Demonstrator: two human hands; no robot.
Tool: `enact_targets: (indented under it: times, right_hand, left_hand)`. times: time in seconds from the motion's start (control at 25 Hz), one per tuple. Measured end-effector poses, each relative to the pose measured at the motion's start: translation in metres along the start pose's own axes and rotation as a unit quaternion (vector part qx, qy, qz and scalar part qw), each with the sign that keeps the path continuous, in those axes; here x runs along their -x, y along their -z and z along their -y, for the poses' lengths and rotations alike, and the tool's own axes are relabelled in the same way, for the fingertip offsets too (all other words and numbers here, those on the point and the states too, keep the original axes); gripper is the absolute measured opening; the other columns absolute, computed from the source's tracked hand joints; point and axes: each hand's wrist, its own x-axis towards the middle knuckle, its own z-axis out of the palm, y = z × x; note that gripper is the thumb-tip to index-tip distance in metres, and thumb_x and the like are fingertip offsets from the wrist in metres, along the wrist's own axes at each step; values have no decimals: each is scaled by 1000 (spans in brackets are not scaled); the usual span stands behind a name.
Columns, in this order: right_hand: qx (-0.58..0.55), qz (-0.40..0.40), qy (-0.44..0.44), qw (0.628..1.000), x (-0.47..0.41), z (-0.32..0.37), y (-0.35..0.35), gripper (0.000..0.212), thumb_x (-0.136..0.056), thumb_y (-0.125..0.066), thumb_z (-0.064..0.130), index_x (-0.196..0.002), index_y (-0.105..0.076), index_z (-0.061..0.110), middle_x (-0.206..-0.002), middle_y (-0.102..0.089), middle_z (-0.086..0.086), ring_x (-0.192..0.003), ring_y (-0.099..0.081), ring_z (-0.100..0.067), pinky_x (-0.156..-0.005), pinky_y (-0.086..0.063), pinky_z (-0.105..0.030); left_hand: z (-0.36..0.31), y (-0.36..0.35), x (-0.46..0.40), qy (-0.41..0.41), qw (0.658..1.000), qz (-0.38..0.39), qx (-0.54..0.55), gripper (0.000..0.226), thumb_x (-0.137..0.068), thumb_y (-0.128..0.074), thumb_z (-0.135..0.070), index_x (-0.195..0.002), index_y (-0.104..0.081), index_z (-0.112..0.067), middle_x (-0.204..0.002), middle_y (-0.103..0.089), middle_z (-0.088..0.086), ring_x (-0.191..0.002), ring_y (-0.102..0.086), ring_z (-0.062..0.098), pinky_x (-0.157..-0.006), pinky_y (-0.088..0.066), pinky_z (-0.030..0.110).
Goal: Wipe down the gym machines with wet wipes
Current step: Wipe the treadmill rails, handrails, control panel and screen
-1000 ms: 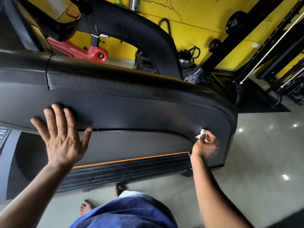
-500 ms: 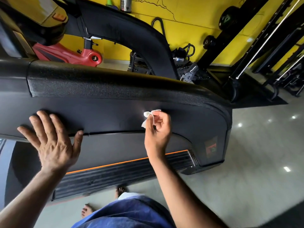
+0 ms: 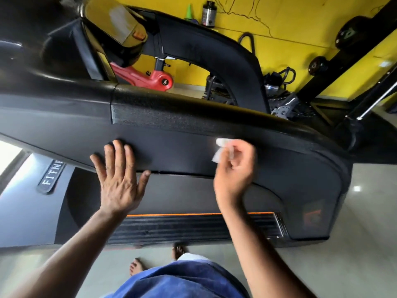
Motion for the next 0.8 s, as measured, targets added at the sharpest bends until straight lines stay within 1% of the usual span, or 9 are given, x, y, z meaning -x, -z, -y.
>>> enact_targets:
  times: [0.08,0.16,0.24,0.32,0.4,0.48,0.52,0.64,0.8]
  right_hand:
    - [-29,92,49,994,15,34,-32,8,-97,-63,3,-99,-68,8,-98,-68,-2,-80,-66,-22,-74,-56,-40]
    - [-61,167,61,982,19,56,-47,7,-98,-63,7,-100,-70,8,-100,-70,-1,-78,-68,-22,-73,-57,-41]
    - [-71,186,44,979,17,50,-42,7,-98,-65,8,-100,-71,8,-100,-72,-1,-79,-69,-22,-72,-57,-41]
    - [-81,128,-15,988,10,26,-20,4,-97,-68,7,-100,-70,8,-99,-73,-7,-83,-71,-24,-73,-59,-45]
    - [-83,46,-84,992,-4,-4,14,9,-97,-68,12,-104,-66,6,-98,-74,-7,-84,-73,-23,-74,-60,-46]
    - [-68,-3,-123,990,-13,-23,42,13,-99,-67,13,-107,-63,4,-95,-76,7,-78,-72,-14,-71,-59,-36]
    - [-63,-4,-135,989,-11,-24,45,13,-99,-66,13,-108,-62,4,-97,-76,6,-77,-72,-15,-72,-59,-37]
    - [-83,85,-124,985,17,3,5,8,-99,-65,12,-107,-63,15,-102,-76,-6,-80,-73,-26,-73,-60,-50]
    - [-175,245,-71,951,52,53,-60,10,-97,-66,-1,-101,-72,7,-104,-77,1,-83,-74,-18,-72,-61,-40]
  left_hand:
    - [0,1,-1,-5,1000,9,-3,74,-108,-24,-53,-154,-21,5,-161,-12,31,-152,-3,40,-124,17,53]
    - [3,6,0,-8,1000,16,4,74,-108,-22,-53,-154,-21,4,-162,-12,29,-155,-2,37,-124,14,52]
    - [8,13,2,-15,1000,20,5,72,-108,-20,-54,-157,-18,-1,-165,-12,24,-159,5,29,-124,13,55]
    - [15,20,2,-39,999,28,9,71,-108,-20,-55,-162,-10,-9,-169,-6,15,-159,9,22,-122,10,63]
    - [25,24,2,-58,998,13,24,73,-108,-26,-53,-164,-3,-12,-173,4,9,-160,5,24,-120,5,68]
    - [42,30,-1,-44,998,-19,37,76,-108,-34,-50,-164,-3,-8,-171,4,16,-160,2,30,-121,4,67]
    - [52,35,-5,-30,998,-36,34,78,-107,-37,-48,-164,-5,-5,-169,-1,22,-159,3,33,-121,6,66]
    - [82,46,-23,22,998,-53,7,80,-106,-35,-50,-162,-5,-2,-166,-6,31,-159,7,35,-120,13,62]
    - [92,49,-28,26,999,-30,-8,82,-106,-28,-56,-162,-6,0,-166,-6,32,-159,8,34,-122,12,61]
